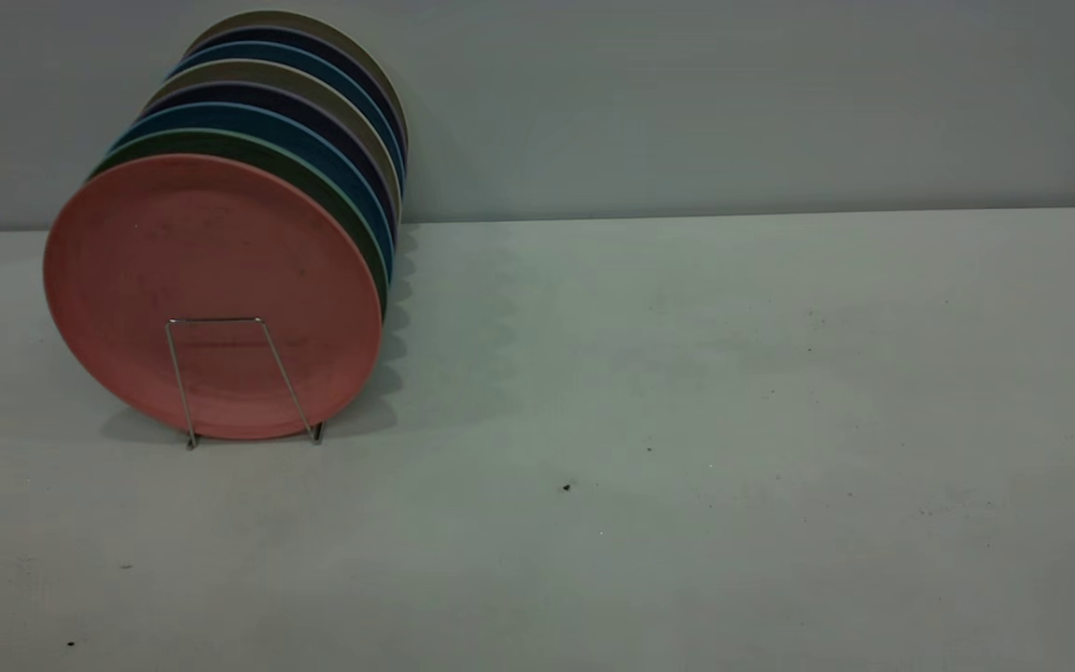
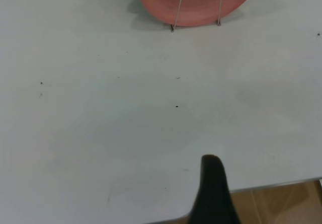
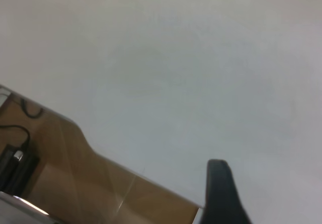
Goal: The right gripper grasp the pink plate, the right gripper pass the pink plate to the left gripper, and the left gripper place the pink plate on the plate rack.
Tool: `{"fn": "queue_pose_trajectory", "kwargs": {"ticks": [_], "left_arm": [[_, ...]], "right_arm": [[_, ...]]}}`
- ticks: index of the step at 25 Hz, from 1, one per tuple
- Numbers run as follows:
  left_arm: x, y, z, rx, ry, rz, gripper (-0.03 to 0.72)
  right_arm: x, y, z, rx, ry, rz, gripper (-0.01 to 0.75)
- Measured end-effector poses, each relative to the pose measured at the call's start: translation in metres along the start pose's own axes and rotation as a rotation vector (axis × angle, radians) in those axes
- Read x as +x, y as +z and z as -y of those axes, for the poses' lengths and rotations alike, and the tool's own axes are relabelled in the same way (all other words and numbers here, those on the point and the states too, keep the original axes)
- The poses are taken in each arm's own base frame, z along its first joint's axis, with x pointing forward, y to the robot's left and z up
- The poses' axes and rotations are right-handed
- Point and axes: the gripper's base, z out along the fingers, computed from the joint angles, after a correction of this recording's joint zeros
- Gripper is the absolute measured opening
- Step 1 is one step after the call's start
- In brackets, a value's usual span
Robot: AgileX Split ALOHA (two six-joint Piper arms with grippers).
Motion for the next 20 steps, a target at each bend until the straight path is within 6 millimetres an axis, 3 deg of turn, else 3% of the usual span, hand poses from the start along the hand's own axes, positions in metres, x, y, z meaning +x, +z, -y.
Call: {"fn": "queue_pose_trajectory", "kwargs": {"ticks": [14, 20], "left_arm": [[0.0000, 0.0000, 0.0001, 0.001, -0.007, 0.000, 0.590], [0.0004, -0.0004, 0.0001, 0.001, -0.008, 0.004, 0.590]], "right_arm": [[0.0002, -0.0002, 0.0000, 0.005, 0.007, 0.002, 0.335], [0.0061, -0.0082, -0.0010, 0.165, 0.132, 0.072, 0.262]]}}
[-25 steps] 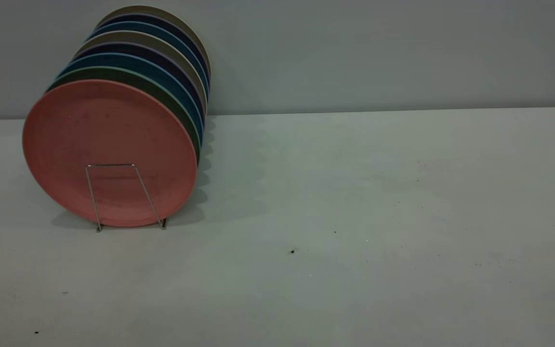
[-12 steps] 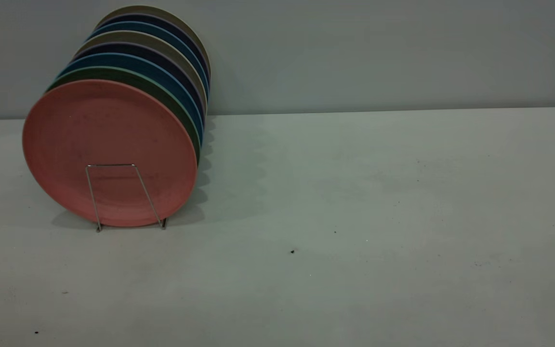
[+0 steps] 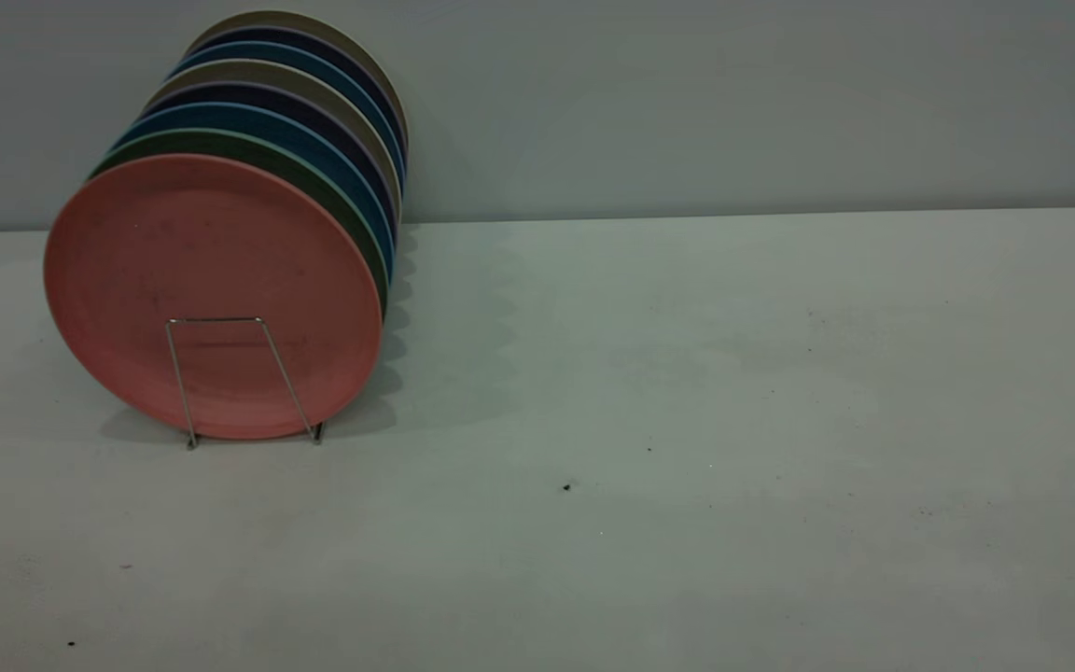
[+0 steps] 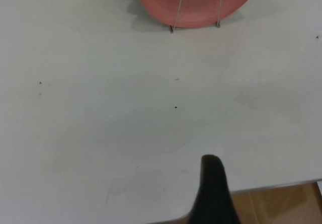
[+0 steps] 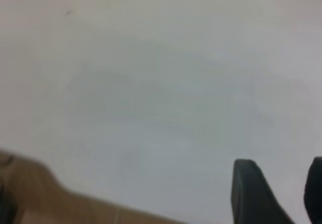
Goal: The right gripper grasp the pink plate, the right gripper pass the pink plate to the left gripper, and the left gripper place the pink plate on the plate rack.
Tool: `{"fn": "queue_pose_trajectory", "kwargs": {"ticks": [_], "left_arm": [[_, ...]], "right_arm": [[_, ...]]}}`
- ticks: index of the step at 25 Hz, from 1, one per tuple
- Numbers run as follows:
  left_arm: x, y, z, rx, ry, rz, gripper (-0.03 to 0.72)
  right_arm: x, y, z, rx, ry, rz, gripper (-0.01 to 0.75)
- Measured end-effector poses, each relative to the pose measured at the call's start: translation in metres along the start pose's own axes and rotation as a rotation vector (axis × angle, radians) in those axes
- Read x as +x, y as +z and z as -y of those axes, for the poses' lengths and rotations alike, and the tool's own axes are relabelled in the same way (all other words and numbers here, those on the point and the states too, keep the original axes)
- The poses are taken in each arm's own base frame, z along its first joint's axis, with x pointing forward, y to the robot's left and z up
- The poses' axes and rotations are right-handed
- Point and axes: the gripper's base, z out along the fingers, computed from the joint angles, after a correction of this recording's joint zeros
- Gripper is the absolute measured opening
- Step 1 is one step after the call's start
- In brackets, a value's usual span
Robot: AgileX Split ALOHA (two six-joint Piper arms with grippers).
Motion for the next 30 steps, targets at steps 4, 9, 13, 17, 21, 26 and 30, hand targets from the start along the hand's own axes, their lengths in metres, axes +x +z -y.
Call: {"fn": "queue_pose_trajectory", "kwargs": {"ticks": [4, 9, 13, 17, 21, 26, 30], "left_arm": [[0.0002, -0.0002, 0.0000, 0.000, 0.000, 0.002, 0.590], [0.0002, -0.0002, 0.0001, 0.001, 0.000, 0.002, 0.590], [0.0002, -0.0002, 0.0001, 0.001, 0.000, 0.002, 0.590], [0.0002, -0.0002, 0.0001, 0.001, 0.000, 0.002, 0.590], [0.0002, -0.0002, 0.0001, 0.001, -0.001, 0.002, 0.590], [0.0002, -0.0002, 0.0001, 0.001, -0.002, 0.002, 0.590], [0.0002, -0.0002, 0.0001, 0.001, -0.002, 0.002, 0.590]], "right_arm": [[0.0060, -0.0077, -0.0017, 0.086, 0.050, 0.067, 0.227], [0.0063, -0.0080, -0.0020, 0.104, 0.062, 0.068, 0.226], [0.0063, -0.0080, -0.0020, 0.104, 0.062, 0.068, 0.227], [0.0063, -0.0080, -0.0020, 0.104, 0.062, 0.068, 0.232], [0.0063, -0.0080, -0.0020, 0.104, 0.062, 0.068, 0.236], [0.0063, -0.0080, -0.0020, 0.104, 0.062, 0.068, 0.237], [0.0063, -0.0080, -0.0020, 0.104, 0.062, 0.068, 0.237]]}}
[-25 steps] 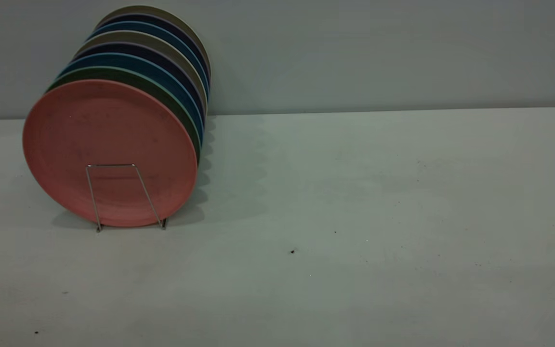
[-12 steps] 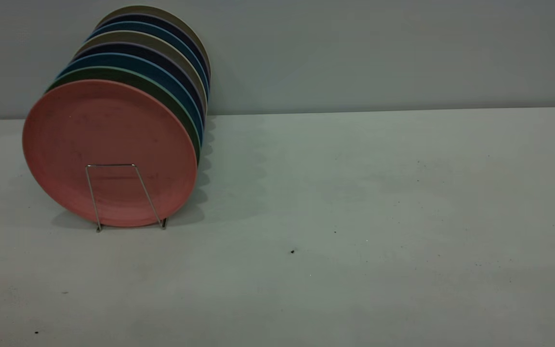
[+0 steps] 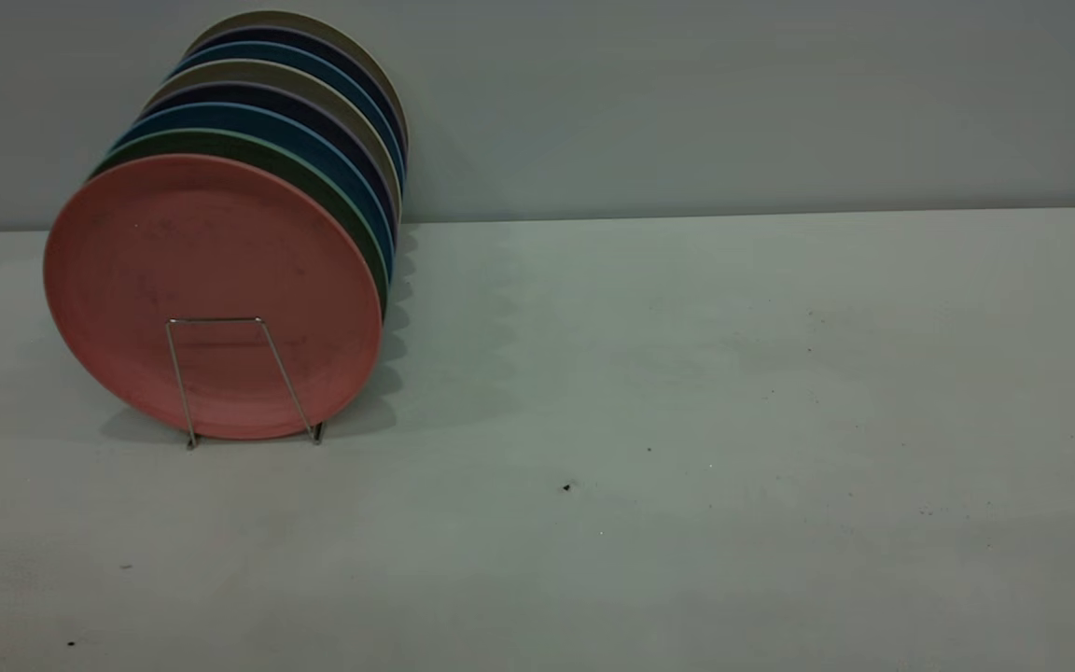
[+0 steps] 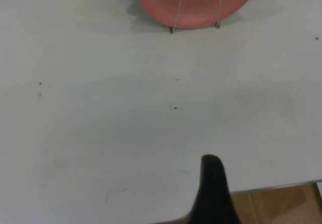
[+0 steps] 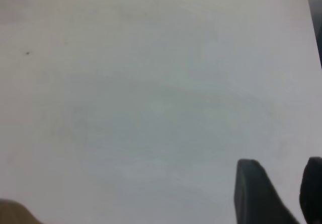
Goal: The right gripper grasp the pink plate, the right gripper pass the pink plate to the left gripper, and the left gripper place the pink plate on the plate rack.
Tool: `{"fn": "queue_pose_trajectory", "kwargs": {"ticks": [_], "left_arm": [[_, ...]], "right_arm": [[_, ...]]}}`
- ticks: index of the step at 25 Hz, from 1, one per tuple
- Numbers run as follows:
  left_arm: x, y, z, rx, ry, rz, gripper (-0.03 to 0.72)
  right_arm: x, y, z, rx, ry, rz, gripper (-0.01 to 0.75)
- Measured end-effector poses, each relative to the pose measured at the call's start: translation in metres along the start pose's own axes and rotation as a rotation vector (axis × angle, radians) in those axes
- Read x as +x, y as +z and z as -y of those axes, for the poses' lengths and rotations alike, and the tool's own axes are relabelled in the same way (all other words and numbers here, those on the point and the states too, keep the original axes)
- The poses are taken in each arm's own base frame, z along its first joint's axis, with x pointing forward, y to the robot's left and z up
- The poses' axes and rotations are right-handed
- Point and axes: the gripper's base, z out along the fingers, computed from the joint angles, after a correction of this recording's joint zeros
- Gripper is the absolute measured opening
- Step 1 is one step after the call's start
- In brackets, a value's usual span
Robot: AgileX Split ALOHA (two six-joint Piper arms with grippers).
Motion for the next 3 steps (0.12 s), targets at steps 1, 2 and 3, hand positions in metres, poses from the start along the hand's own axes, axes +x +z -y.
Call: {"fn": "queue_pose_trajectory", "kwargs": {"ticks": [1, 2, 3], "left_arm": [[0.0000, 0.0000, 0.0000, 0.000, 0.000, 0.000, 0.590], [0.0000, 0.0000, 0.0000, 0.000, 0.000, 0.000, 0.590], [0.0000, 0.0000, 0.0000, 0.000, 0.000, 0.000, 0.590]], "right_arm": [[0.0000, 0.0000, 0.0000, 0.000, 0.000, 0.000, 0.237], [0.0000, 0.0000, 0.0000, 0.000, 0.000, 0.000, 0.237], [0.0000, 0.0000, 0.0000, 0.000, 0.000, 0.000, 0.237]]}}
